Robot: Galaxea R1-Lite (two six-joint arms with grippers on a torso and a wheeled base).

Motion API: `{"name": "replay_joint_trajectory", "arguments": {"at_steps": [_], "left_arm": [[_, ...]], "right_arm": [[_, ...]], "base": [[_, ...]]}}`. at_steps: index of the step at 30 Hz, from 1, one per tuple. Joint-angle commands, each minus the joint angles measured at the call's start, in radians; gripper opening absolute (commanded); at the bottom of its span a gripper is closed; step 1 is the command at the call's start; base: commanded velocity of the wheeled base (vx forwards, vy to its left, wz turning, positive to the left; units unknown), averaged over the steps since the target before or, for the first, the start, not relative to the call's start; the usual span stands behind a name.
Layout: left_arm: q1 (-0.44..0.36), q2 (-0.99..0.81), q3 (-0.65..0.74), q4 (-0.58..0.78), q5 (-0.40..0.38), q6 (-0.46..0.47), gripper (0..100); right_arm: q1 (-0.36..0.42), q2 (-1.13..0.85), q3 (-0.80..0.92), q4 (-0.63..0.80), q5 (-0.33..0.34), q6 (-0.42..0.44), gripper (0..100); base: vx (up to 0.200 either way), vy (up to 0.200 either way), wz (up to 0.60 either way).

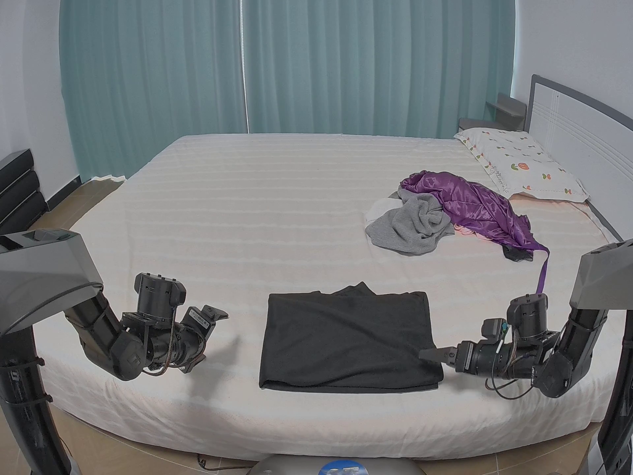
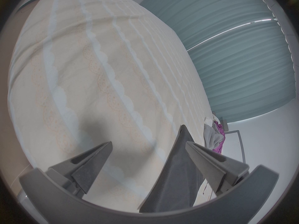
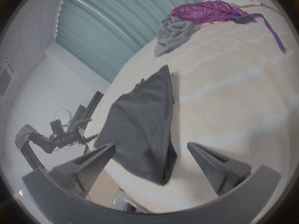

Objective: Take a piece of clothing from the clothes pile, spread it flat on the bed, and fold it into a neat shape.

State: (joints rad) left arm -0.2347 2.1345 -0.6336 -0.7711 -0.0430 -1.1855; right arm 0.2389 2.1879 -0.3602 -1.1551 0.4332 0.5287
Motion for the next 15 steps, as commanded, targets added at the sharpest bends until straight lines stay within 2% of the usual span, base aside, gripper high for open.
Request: {"name": "replay_joint_trajectory", "arguments": {"at_steps": [1, 9, 15], "left_arm": [[0.002, 0.001, 0.0, -0.001, 0.0, 0.0, 100], [0.002, 0.001, 0.0, -0.001, 0.0, 0.0, 100], [0.0, 0.002, 0.0, -0.001, 0.0, 0.0, 100]], "right_arm": [[-0.013, 0.033, -0.134, 0.014, -0.008, 0.042, 100], [-0.006, 0.254, -0.487, 0.075, -0.185, 0.093, 100], [-0.003, 0.314, -0.675, 0.201, -0.209, 0.152, 100]], "base": [[0.0, 0.0, 0.0], [0.0, 0.0, 0.0], [0.0, 0.0, 0.0]]}}
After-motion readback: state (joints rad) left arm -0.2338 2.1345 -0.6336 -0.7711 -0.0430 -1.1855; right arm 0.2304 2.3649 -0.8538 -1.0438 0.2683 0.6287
